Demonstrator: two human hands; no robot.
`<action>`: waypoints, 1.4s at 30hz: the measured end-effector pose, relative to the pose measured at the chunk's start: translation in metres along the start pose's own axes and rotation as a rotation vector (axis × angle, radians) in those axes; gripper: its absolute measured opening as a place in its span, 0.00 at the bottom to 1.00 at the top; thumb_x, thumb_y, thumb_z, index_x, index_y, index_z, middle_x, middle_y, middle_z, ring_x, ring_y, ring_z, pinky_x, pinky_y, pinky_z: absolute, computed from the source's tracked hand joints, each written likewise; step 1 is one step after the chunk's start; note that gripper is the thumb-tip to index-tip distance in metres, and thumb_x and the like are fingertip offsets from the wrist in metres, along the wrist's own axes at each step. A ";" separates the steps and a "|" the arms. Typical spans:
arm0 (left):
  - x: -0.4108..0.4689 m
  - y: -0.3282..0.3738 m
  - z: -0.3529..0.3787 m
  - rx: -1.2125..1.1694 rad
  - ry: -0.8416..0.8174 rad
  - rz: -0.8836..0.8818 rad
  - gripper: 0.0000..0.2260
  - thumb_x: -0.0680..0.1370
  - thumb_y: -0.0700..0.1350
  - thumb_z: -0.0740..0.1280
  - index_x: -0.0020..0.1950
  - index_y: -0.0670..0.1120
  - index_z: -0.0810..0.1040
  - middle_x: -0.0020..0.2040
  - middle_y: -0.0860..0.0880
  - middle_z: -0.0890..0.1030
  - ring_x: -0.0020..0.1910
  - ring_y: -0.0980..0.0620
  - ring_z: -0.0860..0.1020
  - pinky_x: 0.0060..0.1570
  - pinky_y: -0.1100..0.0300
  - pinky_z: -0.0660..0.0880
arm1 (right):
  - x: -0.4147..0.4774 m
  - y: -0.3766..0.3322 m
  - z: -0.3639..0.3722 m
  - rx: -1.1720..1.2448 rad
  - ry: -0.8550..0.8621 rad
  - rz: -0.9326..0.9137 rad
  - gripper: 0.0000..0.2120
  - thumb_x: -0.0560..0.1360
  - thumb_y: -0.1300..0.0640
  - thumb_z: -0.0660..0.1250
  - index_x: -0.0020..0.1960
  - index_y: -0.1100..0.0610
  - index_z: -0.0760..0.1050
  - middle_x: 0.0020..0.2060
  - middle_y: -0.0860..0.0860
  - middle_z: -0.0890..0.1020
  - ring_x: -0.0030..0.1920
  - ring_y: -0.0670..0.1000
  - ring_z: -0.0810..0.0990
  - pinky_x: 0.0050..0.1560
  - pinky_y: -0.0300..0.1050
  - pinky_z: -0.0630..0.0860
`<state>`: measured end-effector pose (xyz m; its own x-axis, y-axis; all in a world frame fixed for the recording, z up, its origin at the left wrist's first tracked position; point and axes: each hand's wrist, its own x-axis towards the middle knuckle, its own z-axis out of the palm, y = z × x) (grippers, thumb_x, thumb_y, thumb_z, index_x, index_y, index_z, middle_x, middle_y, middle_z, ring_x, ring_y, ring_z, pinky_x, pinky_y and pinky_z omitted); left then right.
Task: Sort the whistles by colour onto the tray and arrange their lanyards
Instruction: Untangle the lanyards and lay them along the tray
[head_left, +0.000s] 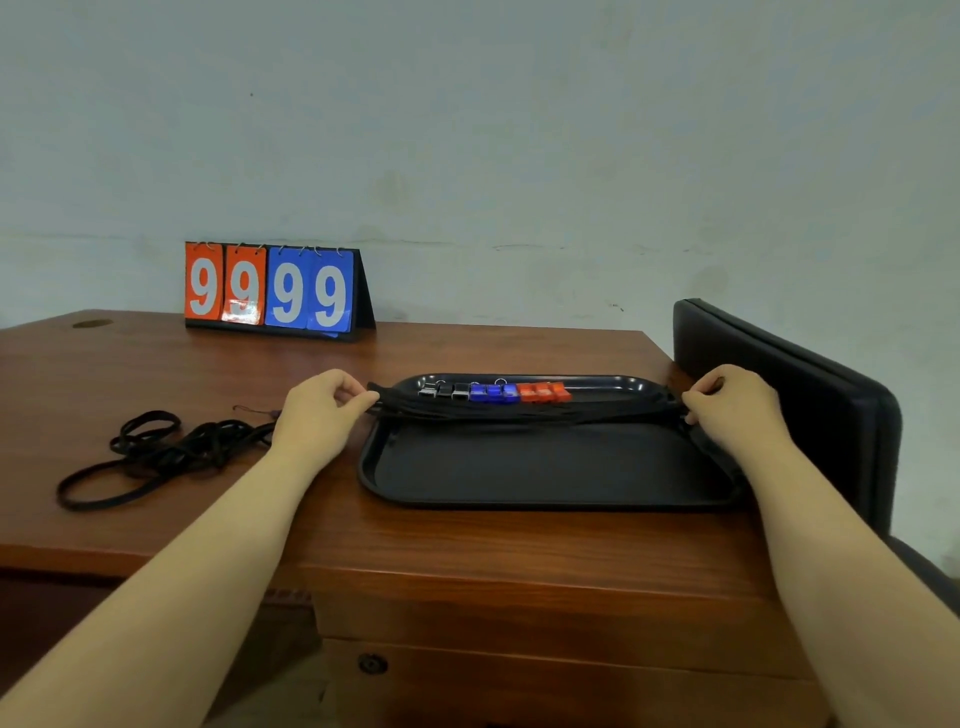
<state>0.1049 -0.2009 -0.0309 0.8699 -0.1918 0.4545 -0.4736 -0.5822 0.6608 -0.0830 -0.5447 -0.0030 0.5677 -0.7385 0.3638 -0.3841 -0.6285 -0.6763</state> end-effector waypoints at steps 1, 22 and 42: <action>0.000 0.000 0.000 0.005 -0.003 0.000 0.05 0.75 0.49 0.69 0.44 0.49 0.77 0.42 0.52 0.78 0.43 0.55 0.75 0.45 0.59 0.71 | -0.001 -0.001 0.000 -0.001 0.006 0.005 0.06 0.75 0.63 0.64 0.40 0.56 0.75 0.35 0.53 0.82 0.42 0.51 0.80 0.42 0.44 0.70; -0.010 0.009 -0.003 0.089 -0.152 0.205 0.06 0.75 0.40 0.68 0.43 0.50 0.81 0.40 0.48 0.74 0.40 0.53 0.74 0.43 0.61 0.69 | -0.009 -0.015 0.003 -0.765 0.020 -0.261 0.10 0.76 0.51 0.62 0.47 0.45 0.83 0.42 0.46 0.74 0.53 0.54 0.72 0.49 0.48 0.66; -0.003 0.003 0.003 0.166 0.010 0.169 0.04 0.76 0.46 0.67 0.41 0.51 0.75 0.37 0.51 0.73 0.37 0.54 0.72 0.37 0.61 0.69 | -0.010 -0.014 0.004 -0.581 0.085 -0.180 0.11 0.77 0.55 0.60 0.47 0.56 0.81 0.44 0.52 0.71 0.36 0.55 0.72 0.36 0.44 0.68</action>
<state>0.1017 -0.2043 -0.0321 0.7782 -0.2903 0.5568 -0.5826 -0.6649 0.4675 -0.0799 -0.5273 0.0004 0.6093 -0.6105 0.5060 -0.6356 -0.7576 -0.1487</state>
